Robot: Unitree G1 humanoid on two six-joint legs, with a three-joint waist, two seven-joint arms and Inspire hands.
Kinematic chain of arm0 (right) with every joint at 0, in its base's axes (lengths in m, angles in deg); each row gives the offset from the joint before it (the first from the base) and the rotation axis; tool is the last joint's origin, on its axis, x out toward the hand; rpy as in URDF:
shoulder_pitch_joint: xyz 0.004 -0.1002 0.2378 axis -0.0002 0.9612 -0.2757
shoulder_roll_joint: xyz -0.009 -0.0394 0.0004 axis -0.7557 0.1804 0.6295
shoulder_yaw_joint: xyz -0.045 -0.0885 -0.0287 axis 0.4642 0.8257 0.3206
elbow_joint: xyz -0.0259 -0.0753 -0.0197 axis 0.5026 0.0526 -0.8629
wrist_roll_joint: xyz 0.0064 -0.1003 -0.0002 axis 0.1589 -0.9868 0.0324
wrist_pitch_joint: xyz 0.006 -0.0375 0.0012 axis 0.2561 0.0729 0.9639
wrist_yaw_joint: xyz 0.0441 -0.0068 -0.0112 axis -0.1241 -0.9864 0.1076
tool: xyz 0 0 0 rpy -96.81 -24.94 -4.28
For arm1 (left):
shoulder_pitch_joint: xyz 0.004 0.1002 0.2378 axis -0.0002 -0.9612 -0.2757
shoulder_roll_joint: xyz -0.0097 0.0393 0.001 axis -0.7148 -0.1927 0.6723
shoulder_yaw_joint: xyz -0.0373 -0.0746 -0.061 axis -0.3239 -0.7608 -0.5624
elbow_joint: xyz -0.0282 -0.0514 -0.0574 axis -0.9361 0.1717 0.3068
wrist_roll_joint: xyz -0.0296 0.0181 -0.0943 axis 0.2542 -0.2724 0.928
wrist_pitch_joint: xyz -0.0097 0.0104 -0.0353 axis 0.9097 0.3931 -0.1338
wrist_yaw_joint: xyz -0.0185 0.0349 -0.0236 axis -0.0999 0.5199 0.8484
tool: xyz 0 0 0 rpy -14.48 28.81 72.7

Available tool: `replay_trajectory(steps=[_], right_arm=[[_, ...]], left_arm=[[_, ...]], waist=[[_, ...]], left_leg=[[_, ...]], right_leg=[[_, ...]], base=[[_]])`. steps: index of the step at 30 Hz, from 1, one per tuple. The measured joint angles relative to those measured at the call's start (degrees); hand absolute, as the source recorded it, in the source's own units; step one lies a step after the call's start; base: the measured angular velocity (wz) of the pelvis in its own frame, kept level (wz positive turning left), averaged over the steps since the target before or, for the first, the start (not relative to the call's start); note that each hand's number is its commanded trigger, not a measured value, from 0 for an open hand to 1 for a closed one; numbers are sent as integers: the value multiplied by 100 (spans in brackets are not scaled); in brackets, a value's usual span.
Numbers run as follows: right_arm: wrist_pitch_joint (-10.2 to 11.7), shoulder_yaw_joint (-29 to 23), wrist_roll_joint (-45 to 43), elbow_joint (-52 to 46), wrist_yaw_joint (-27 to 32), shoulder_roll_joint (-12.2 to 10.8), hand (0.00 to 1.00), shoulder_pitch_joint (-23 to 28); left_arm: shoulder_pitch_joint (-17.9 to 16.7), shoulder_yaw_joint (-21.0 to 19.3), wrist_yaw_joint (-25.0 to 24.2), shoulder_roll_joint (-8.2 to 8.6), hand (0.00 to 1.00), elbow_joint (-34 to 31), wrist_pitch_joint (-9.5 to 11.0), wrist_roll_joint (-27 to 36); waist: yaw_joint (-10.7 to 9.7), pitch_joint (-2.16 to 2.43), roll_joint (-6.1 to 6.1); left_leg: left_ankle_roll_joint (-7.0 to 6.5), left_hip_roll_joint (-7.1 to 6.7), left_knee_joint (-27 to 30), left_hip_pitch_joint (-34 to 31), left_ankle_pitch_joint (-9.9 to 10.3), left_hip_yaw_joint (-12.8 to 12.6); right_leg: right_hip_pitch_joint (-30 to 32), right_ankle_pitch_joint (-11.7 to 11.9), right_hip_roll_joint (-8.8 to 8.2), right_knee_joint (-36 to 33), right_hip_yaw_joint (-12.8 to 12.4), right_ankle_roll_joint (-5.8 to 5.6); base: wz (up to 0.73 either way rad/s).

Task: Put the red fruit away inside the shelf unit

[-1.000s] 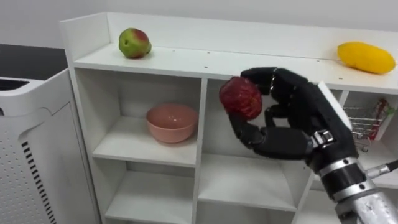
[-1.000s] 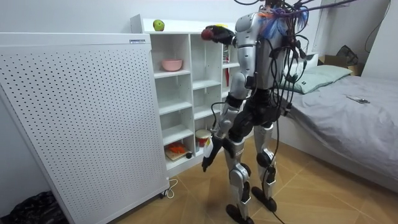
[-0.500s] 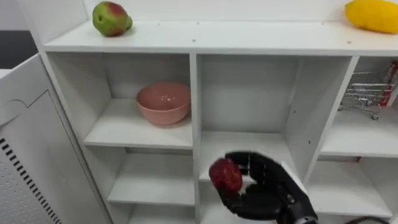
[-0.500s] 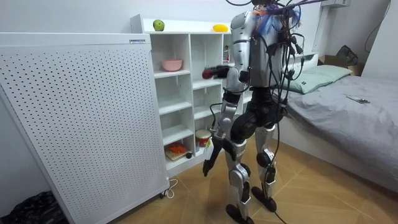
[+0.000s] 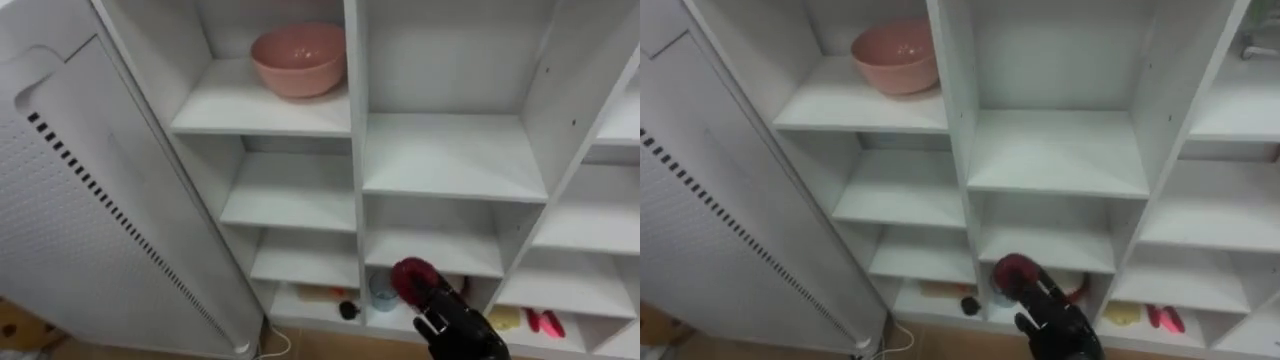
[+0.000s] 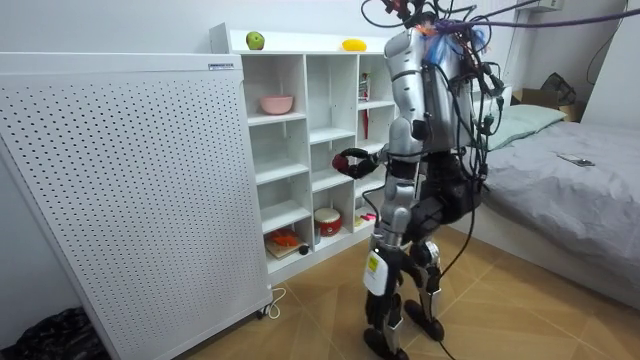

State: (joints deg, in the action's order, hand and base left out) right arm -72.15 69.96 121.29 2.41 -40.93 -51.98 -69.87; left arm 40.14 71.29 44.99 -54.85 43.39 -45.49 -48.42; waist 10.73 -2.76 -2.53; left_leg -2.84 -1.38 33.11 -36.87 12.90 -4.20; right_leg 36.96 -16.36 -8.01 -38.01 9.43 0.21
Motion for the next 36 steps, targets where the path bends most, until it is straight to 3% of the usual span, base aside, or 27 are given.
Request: replay_trajectory(steps=[5,10,17,19,25,30,31,32,33,36], right_arm=[[-53,-311,538,638,-108,169,100,-506],[-47,-372,859,692,-111,392,100,-616],[-116,-416,949,876,-322,749,100,-942],[-119,-419,1077,960,-357,912,100,-1040],[-96,-637,1173,956,-364,999,100,-1109],[136,-640,1264,818,-319,1019,100,-1282],[152,-647,1366,757,-282,1035,65,-1327],[151,-647,1415,725,-266,1053,16,-1337],[151,-646,1455,685,-261,1093,0,-1363],[210,-649,1486,674,-253,1134,0,-1475]], left_arm=[[0,332,-42,58,0,-88,-3,370],[6,433,-18,94,0,-305,-1,616],[11,459,-40,83,0,-435,0,986],[11,554,-45,40,0,-500,8,1090],[-29,555,-38,-86,0,-501,25,1226],[-41,553,-3,-206,0,-518,129,1224],[-42,552,8,-215,0,-519,132,1225],[-44,553,10,-220,0,-519,132,1225],[-57,554,11,-221,0,-519,132,1225],[-82,555,11,-222,0,-519,132,1225]], waist=[[87,6,-35],[252,6,-81],[294,15,-150],[339,13,-156],[389,16,-150],[382,23,-156],[381,26,-158],[382,28,-160],[386,35,-167],[384,43,-167]], left_leg=[[1,-31,273,-585,-28,14],[-22,-35,556,-1045,-9,-58],[-33,-40,844,-1522,35,-71],[-32,-38,956,-1631,60,-51],[-72,-44,1156,-1816,146,-172],[-99,-31,1563,-2199,243,-219],[-109,-26,1643,-2273,262,-221],[-115,-27,1684,-2296,273,-221],[-128,-26,1756,-2328,294,-219],[-149,-27,1861,-2351,317,-225]], right_leg=[[553,-77,-105,-334,51,34],[1034,-148,-206,-669,35,76],[1520,-210,-322,-1004,47,125],[1604,-263,-340,-1100,71,135],[1879,-293,-389,-1384,-66,130],[2277,-367,-418,-1772,-161,141],[2338,-385,-437,-1841,-150,146],[2358,-400,-453,-1881,-145,146],[2378,-417,-469,-1939,-135,145],[2383,-435,-488,-2014,-135,135]], base=[[14],[2],[5],[4],[-3],[-2],[4],[6],[6],[1]])
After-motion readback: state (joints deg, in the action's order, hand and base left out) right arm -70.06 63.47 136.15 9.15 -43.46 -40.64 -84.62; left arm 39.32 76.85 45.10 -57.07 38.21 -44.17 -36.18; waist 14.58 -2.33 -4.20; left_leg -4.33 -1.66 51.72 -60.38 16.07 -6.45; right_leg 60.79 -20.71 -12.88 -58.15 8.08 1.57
